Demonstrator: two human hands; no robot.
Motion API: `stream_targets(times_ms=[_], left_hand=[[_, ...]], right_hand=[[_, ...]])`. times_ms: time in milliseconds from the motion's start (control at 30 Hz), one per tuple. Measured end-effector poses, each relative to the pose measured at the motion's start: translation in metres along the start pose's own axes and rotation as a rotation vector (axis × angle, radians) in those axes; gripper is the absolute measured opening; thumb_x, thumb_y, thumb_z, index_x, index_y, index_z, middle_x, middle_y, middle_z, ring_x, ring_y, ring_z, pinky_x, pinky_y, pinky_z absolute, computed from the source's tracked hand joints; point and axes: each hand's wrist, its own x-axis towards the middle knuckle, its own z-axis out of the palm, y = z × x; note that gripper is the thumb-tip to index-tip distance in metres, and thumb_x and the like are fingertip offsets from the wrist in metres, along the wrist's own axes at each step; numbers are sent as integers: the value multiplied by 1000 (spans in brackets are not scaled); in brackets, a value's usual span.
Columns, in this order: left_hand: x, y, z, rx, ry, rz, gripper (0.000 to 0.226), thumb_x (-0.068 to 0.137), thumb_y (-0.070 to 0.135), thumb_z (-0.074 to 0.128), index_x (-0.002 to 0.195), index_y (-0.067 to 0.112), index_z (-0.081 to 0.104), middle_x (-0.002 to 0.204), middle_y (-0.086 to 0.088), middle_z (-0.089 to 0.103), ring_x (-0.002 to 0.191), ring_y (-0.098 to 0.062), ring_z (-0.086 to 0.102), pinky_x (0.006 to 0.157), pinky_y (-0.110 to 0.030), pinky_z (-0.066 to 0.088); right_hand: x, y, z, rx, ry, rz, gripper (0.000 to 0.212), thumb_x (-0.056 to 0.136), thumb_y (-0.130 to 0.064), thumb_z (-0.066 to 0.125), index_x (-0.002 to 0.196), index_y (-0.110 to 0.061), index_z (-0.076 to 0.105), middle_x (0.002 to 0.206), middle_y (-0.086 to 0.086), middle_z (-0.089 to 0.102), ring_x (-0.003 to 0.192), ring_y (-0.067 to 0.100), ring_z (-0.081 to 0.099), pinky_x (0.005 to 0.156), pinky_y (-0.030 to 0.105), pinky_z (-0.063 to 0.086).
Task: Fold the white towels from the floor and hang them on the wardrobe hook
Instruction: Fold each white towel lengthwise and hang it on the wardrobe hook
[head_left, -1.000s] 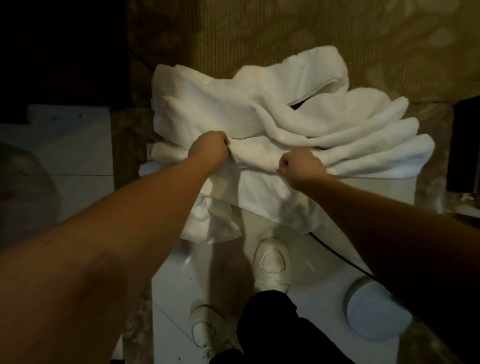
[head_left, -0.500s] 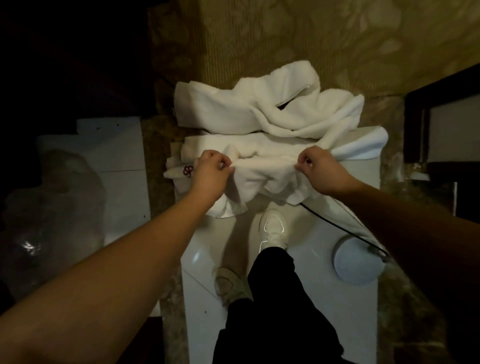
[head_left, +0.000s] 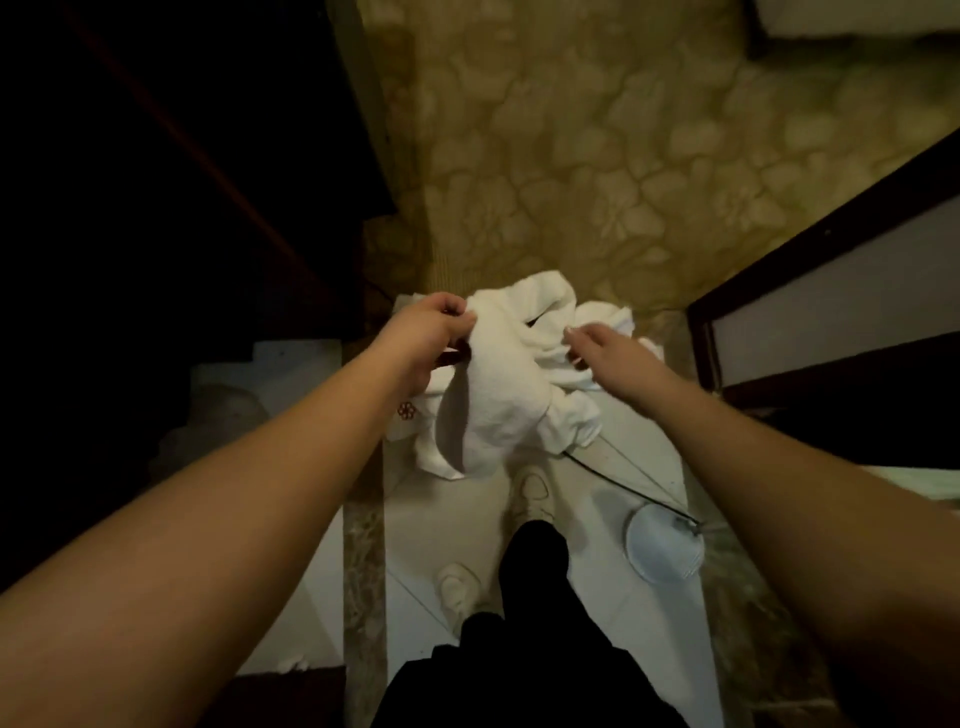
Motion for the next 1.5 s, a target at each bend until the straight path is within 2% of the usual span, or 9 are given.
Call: stream_targets(times_ms=[167,433,567,733,833,900,1000,1233,1500], left_hand=[[-87,61,11,-333,59,-15,13,101,4,56,111,13,55,88,-6,57,75,-18,54,65,-29,50],[-232,130,16,-653,173,10,13,105,6,47,116,7,54,81,-9,56,66,-20,53,56,-28,44],[-292,141,19,-762,313,67,13,104,4,46,110,6,57,79,-9,59,67,-20,59,59,-31,49],[-359,133,40,-974,377,149,21,105,7,40,114,2,58,140,-12,58,114,-24,63,87,-31,49],[-407,122,67,-756,428,236,40,105,4,38,143,-2,47,146,-19,53,127,-26,60,70,-22,51],[-446,111,86,-505,443,330,30,103,-1,39,127,-2,57,116,-16,66,87,-13,73,51,-17,46],[-503,94,113,-102,604,487,11,101,9,53,110,10,59,95,2,57,82,-14,65,63,-22,53],[-643,50,141,297,525,850,48,78,52,72,116,26,59,108,4,64,95,-10,66,81,-29,57],[-756,-28,141,735,858,997,28,86,35,72,108,22,60,98,11,60,84,-2,58,64,-17,40]], right_hand=[[-98,-34,-10,402,-128,66,63,80,-77,51,112,-28,74,112,-8,75,109,12,68,105,43,48],[-208,-103,-54,486,-117,-151,12,94,-31,71,102,-22,73,107,-2,77,107,20,70,96,39,56],[-258,-141,-93,633,-166,-254,18,97,-31,66,92,-20,80,95,4,79,90,17,74,76,32,59],[-327,-149,-129,675,-292,-295,31,98,-41,63,112,-15,72,111,15,75,98,28,75,72,36,62],[-368,-156,-144,657,-289,-401,39,97,-44,63,123,-15,69,119,15,72,106,31,70,80,39,59],[-394,-167,-152,713,-341,-495,39,102,-36,58,126,-6,64,110,15,73,99,27,72,81,39,58],[-436,-182,-159,733,-371,-589,21,104,-30,55,112,-13,65,99,8,72,81,15,74,71,31,59],[-525,-194,-138,777,-480,-759,17,107,-14,46,105,-5,61,88,8,72,78,16,72,66,28,57],[-647,-165,-92,771,-582,-812,21,103,-23,57,116,-8,65,102,12,74,91,19,74,71,29,58]])
